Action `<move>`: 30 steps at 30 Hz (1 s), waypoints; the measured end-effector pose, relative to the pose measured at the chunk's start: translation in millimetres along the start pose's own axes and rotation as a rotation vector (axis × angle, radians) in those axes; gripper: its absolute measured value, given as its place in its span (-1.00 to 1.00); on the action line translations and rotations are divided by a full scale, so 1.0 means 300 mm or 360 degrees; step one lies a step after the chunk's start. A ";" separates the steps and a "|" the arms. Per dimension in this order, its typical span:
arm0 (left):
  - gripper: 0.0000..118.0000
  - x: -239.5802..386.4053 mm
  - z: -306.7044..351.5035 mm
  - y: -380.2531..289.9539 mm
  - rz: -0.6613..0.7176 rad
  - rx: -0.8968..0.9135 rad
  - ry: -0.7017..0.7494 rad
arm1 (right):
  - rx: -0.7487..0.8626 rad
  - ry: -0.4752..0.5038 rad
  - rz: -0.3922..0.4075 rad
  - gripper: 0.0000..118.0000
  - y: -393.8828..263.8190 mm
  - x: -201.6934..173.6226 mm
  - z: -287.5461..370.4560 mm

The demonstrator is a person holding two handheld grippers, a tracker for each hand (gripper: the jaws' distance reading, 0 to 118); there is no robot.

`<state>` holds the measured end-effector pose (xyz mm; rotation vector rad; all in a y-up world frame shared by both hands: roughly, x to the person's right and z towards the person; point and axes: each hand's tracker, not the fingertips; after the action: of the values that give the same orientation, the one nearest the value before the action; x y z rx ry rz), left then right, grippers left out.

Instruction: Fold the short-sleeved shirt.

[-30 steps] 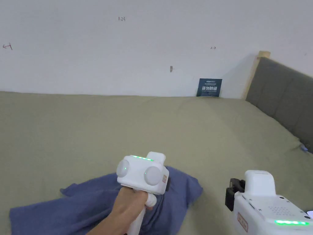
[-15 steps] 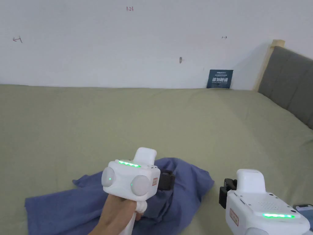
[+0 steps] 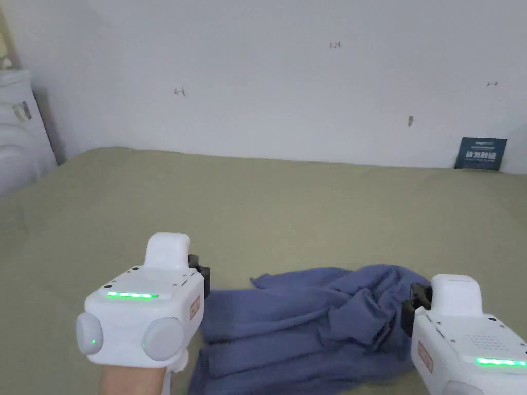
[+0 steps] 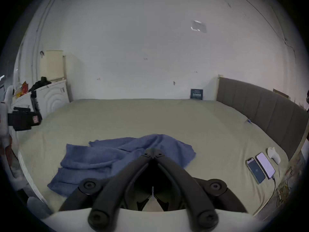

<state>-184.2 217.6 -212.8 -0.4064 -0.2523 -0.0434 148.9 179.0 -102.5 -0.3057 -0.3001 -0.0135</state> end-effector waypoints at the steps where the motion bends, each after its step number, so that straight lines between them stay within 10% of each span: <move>1: -1.00 -0.026 0.011 -0.006 -0.0004 -0.0016 0.0001 | 0.0001 0.0009 0.0005 -1.00 0.000 -0.013 0.006; 19: -1.00 -0.070 -0.676 -0.086 0.0053 -0.0747 -0.0072 | -0.0199 0.0011 0.0058 -1.00 -0.044 0.008 -0.246; 20: -0.86 -0.070 -0.728 -0.098 0.0048 -0.0812 -0.0078 | -0.0210 0.0008 0.0060 -1.00 -0.052 0.017 -0.268; 22: 0.33 -0.064 -0.810 -0.127 -0.0024 -0.0878 -0.0023 | -0.0242 -0.0007 0.0053 -1.00 -0.071 0.045 -0.310; 23: 0.33 -0.059 -0.840 -0.137 -0.0082 -0.0884 0.0008 | -0.0257 -0.0015 0.0054 -1.00 -0.081 0.060 -0.322; 25: 1.00 -0.055 -0.894 -0.159 -0.0134 -0.0942 0.0010 | -0.0301 -0.0035 0.0068 -1.00 -0.101 0.093 -0.346; 28: 0.78 -0.038 -0.897 -0.174 -0.0142 -0.0894 0.0046 | -0.0355 -0.0065 0.0067 -1.00 -0.127 0.146 -0.362; 30: 0.28 -0.012 -0.873 -0.178 -0.0140 -0.0981 -0.0030 | -0.0394 -0.0099 0.0085 -1.00 -0.138 0.175 -0.368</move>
<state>-131.4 64.9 -425.7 -1.0089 -0.2731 -0.2065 228.6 108.2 -175.2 -0.5605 -0.3525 0.0117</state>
